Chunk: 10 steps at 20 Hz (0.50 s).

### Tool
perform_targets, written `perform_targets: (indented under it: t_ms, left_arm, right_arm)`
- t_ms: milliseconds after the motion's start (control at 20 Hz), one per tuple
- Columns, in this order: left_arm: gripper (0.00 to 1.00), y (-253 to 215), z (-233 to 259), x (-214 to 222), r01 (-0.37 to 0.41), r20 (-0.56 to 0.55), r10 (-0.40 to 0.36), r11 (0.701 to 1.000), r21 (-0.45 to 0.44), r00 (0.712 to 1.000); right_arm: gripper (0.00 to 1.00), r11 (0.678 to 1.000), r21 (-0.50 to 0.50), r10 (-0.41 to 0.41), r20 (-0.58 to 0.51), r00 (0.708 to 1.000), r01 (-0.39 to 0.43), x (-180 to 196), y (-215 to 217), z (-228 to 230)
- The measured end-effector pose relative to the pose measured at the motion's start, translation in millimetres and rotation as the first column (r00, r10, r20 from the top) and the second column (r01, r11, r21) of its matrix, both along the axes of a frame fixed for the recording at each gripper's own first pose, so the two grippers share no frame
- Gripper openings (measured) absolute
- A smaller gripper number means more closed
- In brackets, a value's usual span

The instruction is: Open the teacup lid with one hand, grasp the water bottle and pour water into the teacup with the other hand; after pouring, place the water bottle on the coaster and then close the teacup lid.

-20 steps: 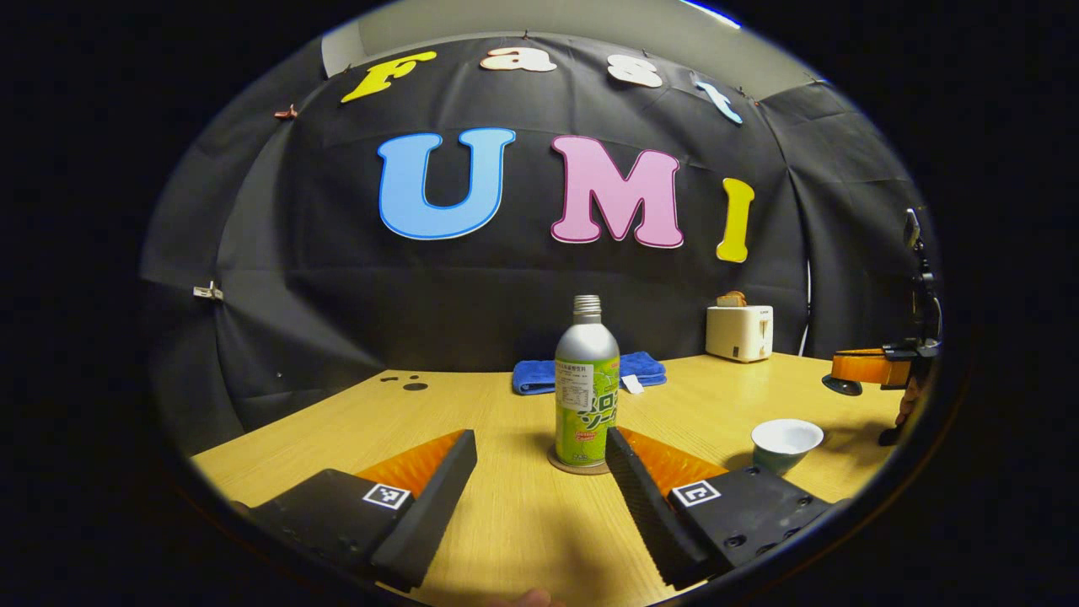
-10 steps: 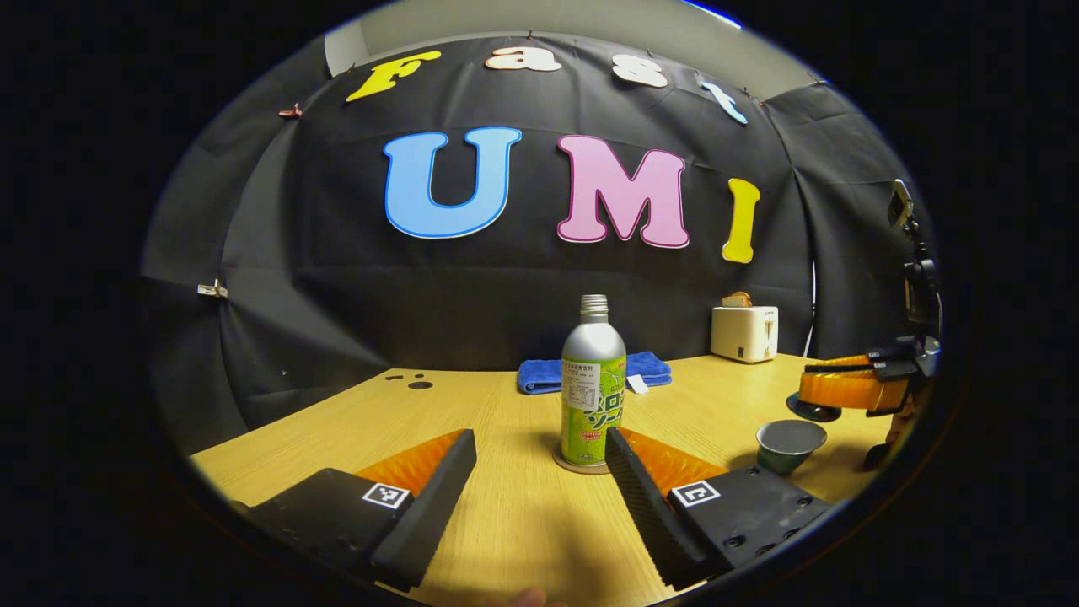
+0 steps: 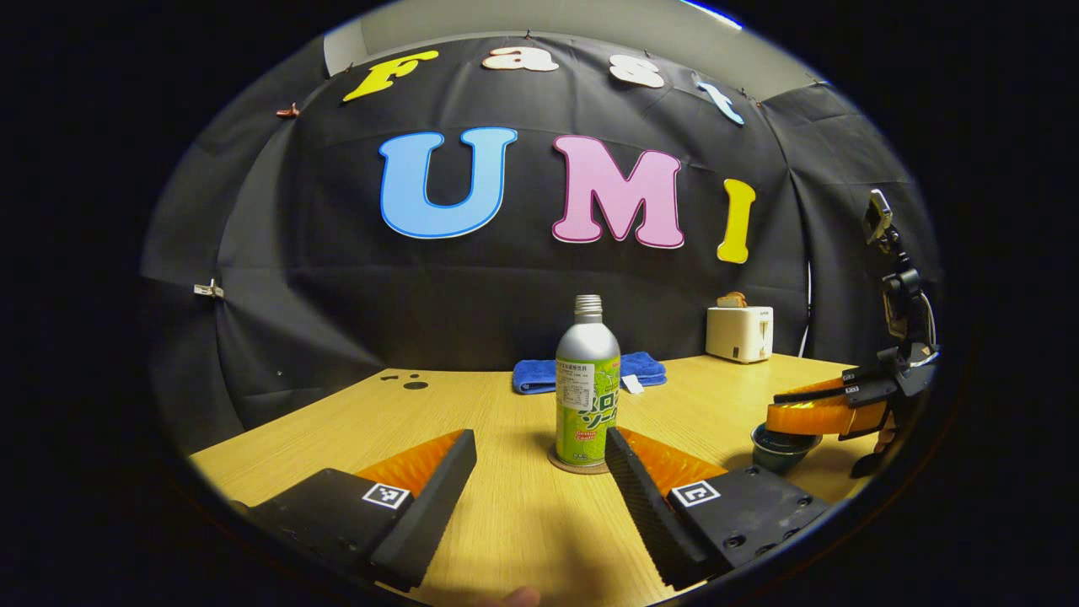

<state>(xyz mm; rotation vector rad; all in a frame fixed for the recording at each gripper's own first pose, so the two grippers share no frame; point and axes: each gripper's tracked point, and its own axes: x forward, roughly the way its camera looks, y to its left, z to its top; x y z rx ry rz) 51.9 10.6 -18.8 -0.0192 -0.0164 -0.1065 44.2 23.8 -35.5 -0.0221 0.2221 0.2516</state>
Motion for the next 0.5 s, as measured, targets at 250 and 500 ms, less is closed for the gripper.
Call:
perform_targets:
  t_ms: [250, 500]
  left_arm:
    - [0.97, 0.2, -0.1, -0.7, -0.012, -0.001, 0.012, 1.000, 0.000, 1.000]
    - [0.97, -5.2, -0.5, -7.9, -0.052, -0.003, 0.052, 0.999, -0.002, 0.999]
  right_arm:
    - [0.31, 1.000, 0.003, -0.010, 0.004, 1.000, 0.010, -2.5, -2.5, 1.9]
    - [0.55, 0.997, 0.045, -0.072, 0.113, 0.991, 0.068, -10.8, -16.1, 21.7]
